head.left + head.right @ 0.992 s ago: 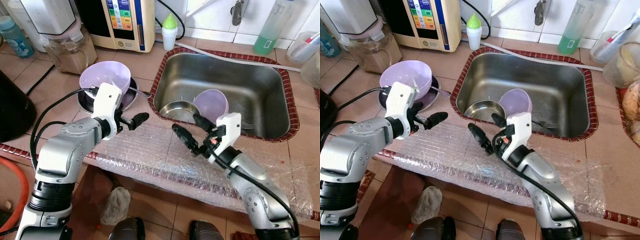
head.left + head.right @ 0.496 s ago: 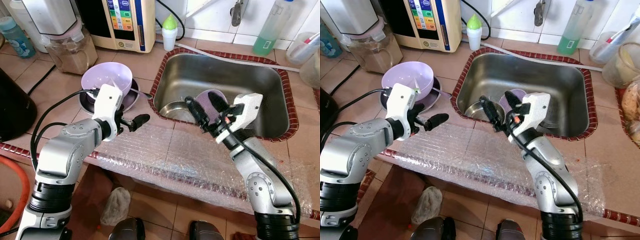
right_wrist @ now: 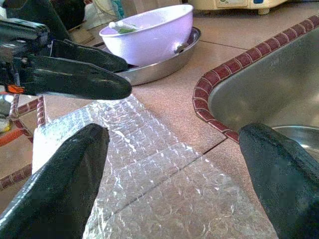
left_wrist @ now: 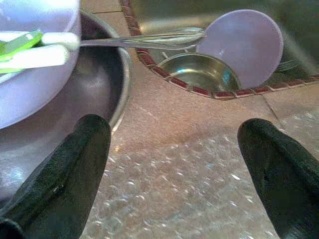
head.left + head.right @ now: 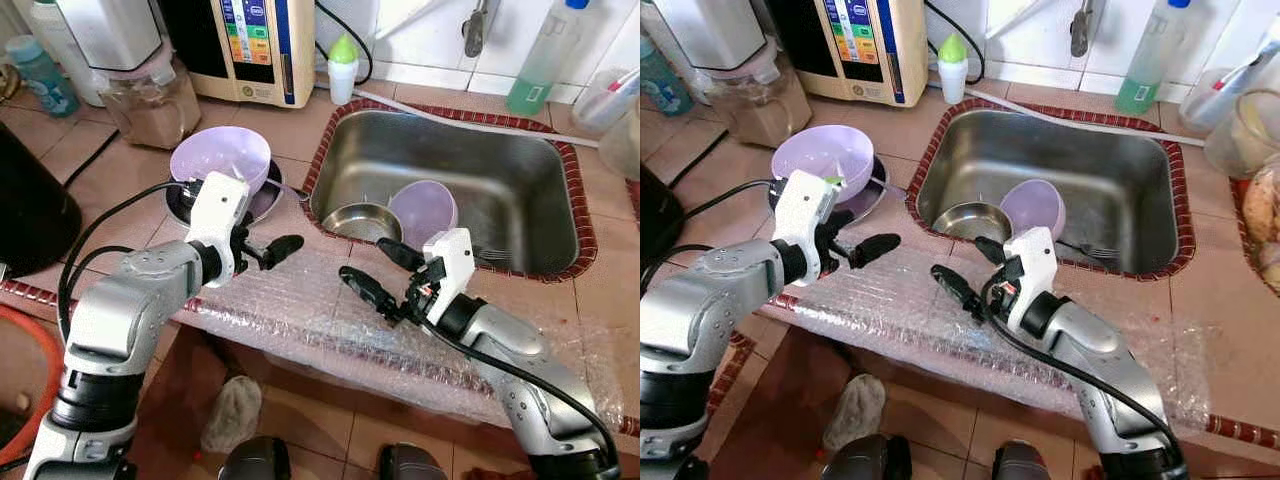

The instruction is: Kitchen organization

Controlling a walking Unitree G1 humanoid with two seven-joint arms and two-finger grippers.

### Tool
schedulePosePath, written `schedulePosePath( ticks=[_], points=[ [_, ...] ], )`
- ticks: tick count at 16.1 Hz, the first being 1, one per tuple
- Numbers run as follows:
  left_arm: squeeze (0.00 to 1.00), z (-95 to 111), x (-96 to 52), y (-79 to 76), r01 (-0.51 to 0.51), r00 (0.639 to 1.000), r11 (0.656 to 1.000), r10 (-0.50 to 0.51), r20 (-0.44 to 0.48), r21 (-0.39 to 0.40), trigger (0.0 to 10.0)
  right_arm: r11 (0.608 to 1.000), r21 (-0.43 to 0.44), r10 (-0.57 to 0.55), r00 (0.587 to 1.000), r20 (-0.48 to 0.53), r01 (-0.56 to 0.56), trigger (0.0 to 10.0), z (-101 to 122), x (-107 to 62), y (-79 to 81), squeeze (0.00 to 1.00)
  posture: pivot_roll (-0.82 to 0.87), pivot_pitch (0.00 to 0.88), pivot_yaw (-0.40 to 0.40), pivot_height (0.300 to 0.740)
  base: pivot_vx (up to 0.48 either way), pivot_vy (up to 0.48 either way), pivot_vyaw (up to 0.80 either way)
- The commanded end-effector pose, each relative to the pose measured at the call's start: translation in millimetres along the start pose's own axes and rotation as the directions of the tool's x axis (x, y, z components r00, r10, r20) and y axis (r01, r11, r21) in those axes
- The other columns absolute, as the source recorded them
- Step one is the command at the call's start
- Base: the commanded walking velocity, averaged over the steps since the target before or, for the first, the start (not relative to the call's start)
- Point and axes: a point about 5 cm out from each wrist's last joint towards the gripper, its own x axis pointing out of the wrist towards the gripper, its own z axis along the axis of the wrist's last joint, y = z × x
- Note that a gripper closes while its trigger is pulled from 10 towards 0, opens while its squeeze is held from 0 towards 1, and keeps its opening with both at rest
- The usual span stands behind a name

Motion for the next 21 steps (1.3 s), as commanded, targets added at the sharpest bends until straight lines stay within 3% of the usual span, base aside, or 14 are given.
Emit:
schedulePosePath(
  ticks=[1, 4, 6, 9, 12, 18, 21],
  points=[
    [0.0, -1.4, -3.0, -4.2, 0.024, 1.0, 1.0, -0.024, -0.014, 0.014, 10.0, 1.0, -0.019, 0.022, 1.0, -0.008, -0.022, 10.0, -1.2, -0.2, 3.7, 0.0, -0.08, 0.096, 0.067, 0.74, 0.0, 0.0, 0.0],
    [0.0, -1.5, -5.4, -4.0, 0.032, 0.999, 0.999, -0.032, -0.018, 0.02, 10.0, 0.999, -0.032, 0.022, 1.0, -0.018, -0.023, 10.0, -4.1, 1.1, 3.5, 0.0, -0.07, 0.091, 0.064, 0.74, 0.0, 0.0, 0.0],
    [0.0, 0.0, -9.0, -11.2, 0.097, 0.995, 0.995, -0.096, -0.026, 0.029, 10.0, 0.999, -0.037, 0.015, 1.0, -0.018, -0.015, 10.0, -4.7, 1.8, 2.2, 0.0, -0.07, 0.087, 0.062, 0.74, 0.0, 0.0, 0.0],
    [0.0, 0.9, -11.2, -12.2, 0.092, 0.995, 0.994, -0.091, -0.031, 0.051, 10.0, 0.999, -0.044, 0.006, 1.0, -0.018, -0.007, 10.0, -6.1, 3.1, 0.3, 0.0, -0.07, 0.08, 0.058, 0.74, 0.0, 0.0, 0.0],
    [0.0, 11.5, -14.1, -3.7, 0.022, 1.0, 0.99, -0.023, 0.007, 0.142, 10.0, 0.999, -0.051, -0.013, 1.0, -0.007, 0.013, 10.0, -6.7, 5.5, -2.2, 0.0, -0.06, 0.072, 0.054, 0.74, 0.0, 0.0, 0.0],
    [0.0, 30.4, -14.7, -2.4, -0.053, 0.982, 0.987, 0.024, 0.188, 0.154, 10.0, 0.998, -0.057, -0.026, 1.0, 0.005, 0.026, 10.0, -8.1, 10.7, -5.4, 0.0, -0.05, 0.049, 0.037, 0.74, 0.0, 0.0, 0.0],
    [0.0, 31.3, -16.3, -12.5, -0.104, 0.95, 0.974, 0.038, 0.309, 0.2, 10.0, 0.998, -0.057, -0.021, 1.0, 0.007, 0.022, 10.0, -9.4, 13.4, -6.1, 0.0, -0.04, 0.038, 0.022, 0.74, 0.0, 0.0, 0.0]
  ],
)
